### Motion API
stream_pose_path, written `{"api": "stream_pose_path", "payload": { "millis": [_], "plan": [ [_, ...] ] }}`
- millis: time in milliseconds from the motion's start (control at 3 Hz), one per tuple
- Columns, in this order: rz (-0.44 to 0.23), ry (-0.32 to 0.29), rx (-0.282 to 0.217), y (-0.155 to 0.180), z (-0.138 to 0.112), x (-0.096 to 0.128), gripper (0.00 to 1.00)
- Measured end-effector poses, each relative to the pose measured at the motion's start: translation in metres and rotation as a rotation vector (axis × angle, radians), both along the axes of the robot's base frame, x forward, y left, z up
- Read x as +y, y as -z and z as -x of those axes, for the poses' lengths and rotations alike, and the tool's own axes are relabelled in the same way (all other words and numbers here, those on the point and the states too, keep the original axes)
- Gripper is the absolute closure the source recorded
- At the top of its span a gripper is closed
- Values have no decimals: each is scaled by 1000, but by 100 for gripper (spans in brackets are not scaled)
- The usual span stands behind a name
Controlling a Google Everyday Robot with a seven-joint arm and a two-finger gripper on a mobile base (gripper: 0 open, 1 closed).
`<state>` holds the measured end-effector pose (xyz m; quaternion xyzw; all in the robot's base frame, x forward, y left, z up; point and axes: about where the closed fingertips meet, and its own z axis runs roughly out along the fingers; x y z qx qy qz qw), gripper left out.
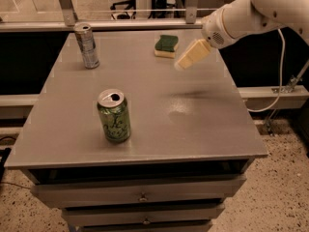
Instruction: Move sponge near green can
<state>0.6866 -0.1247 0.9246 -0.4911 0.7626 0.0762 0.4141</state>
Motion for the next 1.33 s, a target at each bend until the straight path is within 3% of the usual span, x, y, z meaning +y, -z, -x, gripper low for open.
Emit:
{"api": "stream_pose_path", "payload": {
  "millis": [667, 1333],
  "plan": [
    [-152, 187, 26, 43, -99, 25, 0],
    [-196, 285, 59, 74, -131, 28, 5]
  ]
}}
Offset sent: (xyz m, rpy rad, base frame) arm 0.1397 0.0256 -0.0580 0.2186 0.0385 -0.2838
